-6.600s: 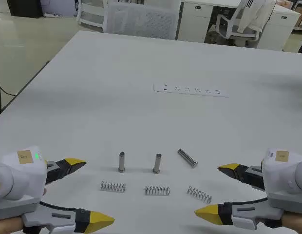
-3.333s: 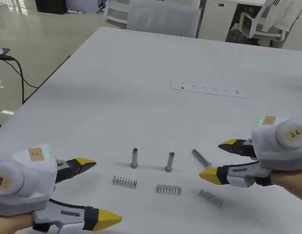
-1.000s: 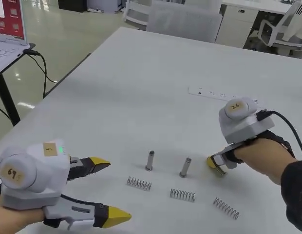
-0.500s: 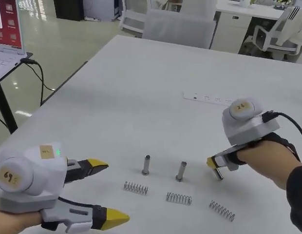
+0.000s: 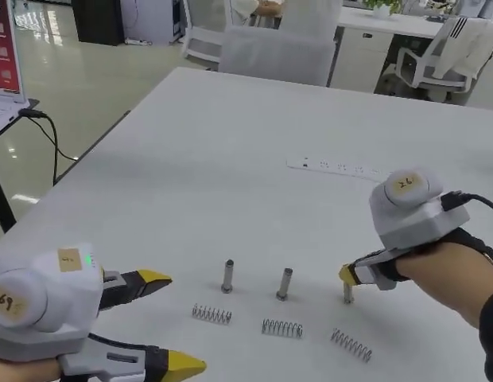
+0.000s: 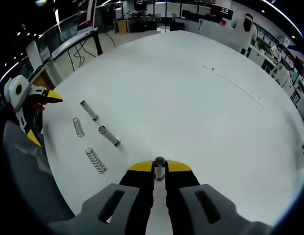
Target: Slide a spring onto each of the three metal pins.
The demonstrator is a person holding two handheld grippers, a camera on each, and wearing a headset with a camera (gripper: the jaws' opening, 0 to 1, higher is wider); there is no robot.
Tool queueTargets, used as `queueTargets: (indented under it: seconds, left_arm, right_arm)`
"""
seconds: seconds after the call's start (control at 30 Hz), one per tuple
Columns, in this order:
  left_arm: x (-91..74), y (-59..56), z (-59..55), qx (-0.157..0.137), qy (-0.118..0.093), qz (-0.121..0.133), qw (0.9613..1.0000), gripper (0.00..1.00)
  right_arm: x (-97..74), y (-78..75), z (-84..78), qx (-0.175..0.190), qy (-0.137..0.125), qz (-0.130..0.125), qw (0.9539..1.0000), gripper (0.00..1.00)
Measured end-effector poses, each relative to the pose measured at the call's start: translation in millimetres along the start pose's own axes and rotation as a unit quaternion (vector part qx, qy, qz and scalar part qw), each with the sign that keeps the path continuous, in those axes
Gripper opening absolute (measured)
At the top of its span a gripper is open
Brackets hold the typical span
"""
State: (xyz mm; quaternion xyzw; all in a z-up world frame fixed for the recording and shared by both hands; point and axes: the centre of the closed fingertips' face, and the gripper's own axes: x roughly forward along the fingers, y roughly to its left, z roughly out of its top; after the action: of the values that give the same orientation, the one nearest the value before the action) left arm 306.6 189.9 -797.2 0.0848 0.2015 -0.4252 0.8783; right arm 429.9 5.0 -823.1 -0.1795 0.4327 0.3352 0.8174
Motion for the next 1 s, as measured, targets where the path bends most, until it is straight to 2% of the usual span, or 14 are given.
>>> queueTargets:
  seconds: [0.4,0.77,1.0]
  left_arm:
    - [1.5,-4.3,0.9,0.004,-0.002,-0.007,1.0000,0.67]
    - [3.2,-3.8,2.2,0.006,-0.002,-0.009,0.9999,0.66]
    - [5.9,-5.3,1.3,0.005,-0.001,-0.013,0.9999,0.67]
  right_arm:
    - [-2.6,11.9,-2.5,-0.011,-0.020,0.003,0.9997,0.05]
    - [-2.1,16.7,-1.2,0.001,-0.043,0.014,0.9990,0.05]
    - [-4.2,18.6,-3.7,-0.017,-0.052,0.018,0.9983,0.05]
